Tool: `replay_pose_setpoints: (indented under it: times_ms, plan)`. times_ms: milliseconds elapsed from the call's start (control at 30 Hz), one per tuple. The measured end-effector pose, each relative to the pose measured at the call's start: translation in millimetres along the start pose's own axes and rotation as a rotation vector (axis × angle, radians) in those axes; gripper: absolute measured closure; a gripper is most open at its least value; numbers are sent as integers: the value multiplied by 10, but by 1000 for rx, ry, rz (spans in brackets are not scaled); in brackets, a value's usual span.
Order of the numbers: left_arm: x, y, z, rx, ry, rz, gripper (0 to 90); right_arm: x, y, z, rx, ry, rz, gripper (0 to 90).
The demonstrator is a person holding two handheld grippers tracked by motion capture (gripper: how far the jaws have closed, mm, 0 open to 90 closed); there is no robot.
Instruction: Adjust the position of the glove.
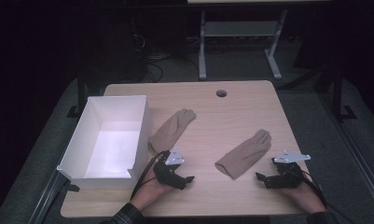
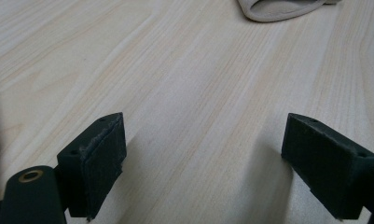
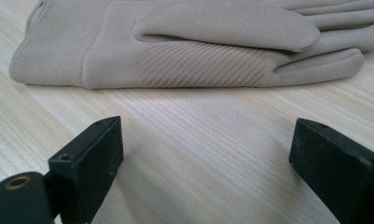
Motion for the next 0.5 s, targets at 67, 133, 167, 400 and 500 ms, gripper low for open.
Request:
replay_pose_setpoints:
  times_ms: [67,133,167,400,500]
  plan:
    - [0,0,0,0,1,0,131,0,1,0,2,0,0,94]
    - [0,1,1,1,0,2,131,0,1,0,2,0,0,94]
    - [0,1,1,2,-1,2,131,0,0,0,1,-1,2,94]
    - [-3,2,3,6,1,3,131,64,3,72,10,-32,9,265]
    - [-2,-1,4,3,1,5,131,101,-14,162,19,-10,16,405]
Point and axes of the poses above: each handheld gripper's, and its own axes: x roughly backward along the jaws, z roughly out of its top, y roughly to its right, the point moved 8 cm from there along -x, roughly forward along the jaws, and after that the axes turned 2 degrees about x, right-handed, at the moved point
